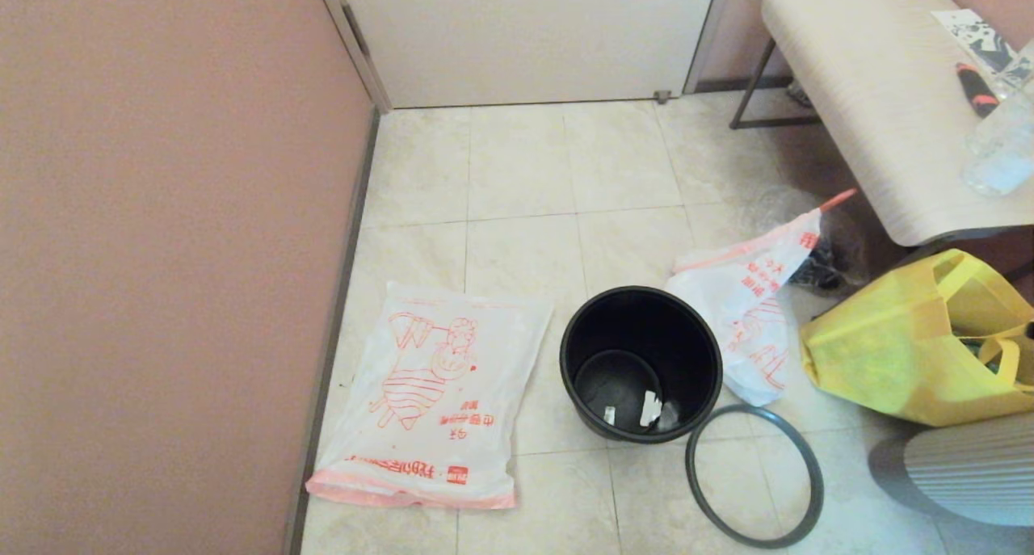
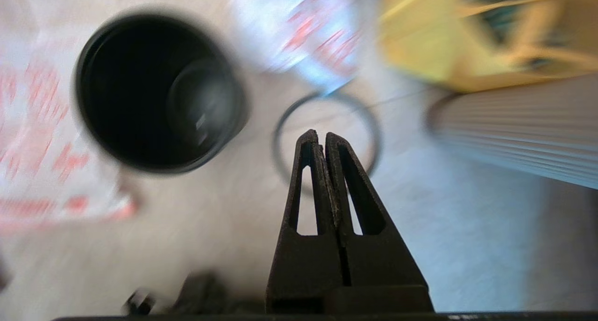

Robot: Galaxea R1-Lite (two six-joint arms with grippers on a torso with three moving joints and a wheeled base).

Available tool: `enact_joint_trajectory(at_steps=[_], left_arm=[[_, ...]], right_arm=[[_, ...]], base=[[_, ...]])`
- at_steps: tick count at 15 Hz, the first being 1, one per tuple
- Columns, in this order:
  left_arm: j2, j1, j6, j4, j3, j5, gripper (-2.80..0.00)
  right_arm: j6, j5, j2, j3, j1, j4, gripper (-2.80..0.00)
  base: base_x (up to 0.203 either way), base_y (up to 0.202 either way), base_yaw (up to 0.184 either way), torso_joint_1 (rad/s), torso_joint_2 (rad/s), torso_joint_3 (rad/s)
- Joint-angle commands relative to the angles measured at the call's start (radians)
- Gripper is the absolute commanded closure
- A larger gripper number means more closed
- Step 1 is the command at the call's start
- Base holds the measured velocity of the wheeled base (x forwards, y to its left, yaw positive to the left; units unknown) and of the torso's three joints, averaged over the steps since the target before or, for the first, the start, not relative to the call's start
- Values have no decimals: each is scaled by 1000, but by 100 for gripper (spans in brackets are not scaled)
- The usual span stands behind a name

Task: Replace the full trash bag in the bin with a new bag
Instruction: Pick up a new trash bag

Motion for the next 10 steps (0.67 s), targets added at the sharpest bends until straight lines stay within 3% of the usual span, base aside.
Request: enact_joint_trajectory(at_steps=[1, 5, 8, 10], left_arm=[[1, 0, 2, 0, -1, 0, 0], [1, 0, 0, 0, 0, -1, 0], [1, 0, 0, 0, 1, 0, 0], [1, 0, 1, 0, -1, 0, 0]], right_arm=[[-24, -24, -266, 99, -74, -16, 0], [-196, -35, -574, 255, -232, -42, 0], [-364, 13, -695, 442, -255, -149, 0], [-417, 101, -761, 568, -257, -220, 0]], base=[[0, 0, 0, 0, 0, 0], [0, 0, 0, 0, 0, 0], [0, 0, 0, 0, 0, 0], [0, 0, 0, 0, 0, 0]])
